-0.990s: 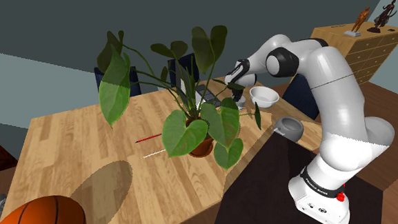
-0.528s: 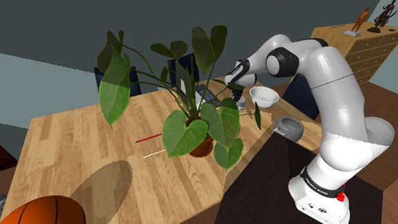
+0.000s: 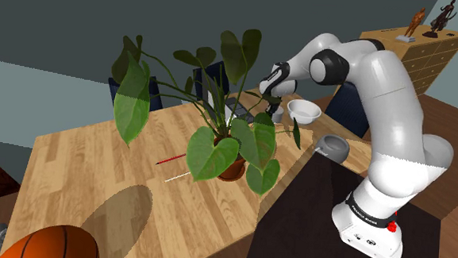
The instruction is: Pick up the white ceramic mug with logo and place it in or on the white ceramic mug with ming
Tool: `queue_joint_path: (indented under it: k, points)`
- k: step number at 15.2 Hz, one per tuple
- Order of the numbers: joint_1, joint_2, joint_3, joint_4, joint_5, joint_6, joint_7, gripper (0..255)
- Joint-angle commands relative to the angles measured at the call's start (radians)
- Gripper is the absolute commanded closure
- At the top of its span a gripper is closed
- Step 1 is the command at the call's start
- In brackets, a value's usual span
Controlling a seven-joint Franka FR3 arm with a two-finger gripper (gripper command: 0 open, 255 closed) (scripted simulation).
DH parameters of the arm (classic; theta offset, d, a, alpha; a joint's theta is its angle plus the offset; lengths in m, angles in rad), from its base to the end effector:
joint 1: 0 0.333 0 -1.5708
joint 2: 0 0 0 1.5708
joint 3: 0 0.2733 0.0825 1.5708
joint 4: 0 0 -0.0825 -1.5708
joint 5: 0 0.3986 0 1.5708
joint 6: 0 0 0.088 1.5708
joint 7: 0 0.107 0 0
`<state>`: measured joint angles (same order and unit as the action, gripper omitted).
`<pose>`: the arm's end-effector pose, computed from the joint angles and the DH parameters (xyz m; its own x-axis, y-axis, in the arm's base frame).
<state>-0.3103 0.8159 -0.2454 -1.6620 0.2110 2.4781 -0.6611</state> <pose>0.5639 -0.3411 0.1038 0.9998 0.0177 -0.0003 0.0177 -0.9983 0.0550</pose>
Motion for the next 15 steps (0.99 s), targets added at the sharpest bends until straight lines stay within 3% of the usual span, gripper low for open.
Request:
queue_joint_path:
  k: [1, 15]
  points:
    - [0.004, -0.025, -0.005, -0.012, -0.004, -0.013, 0.001, 255]
    - [0.028, -0.161, -0.038, -0.035, -0.037, -0.126, 0.015, 255]
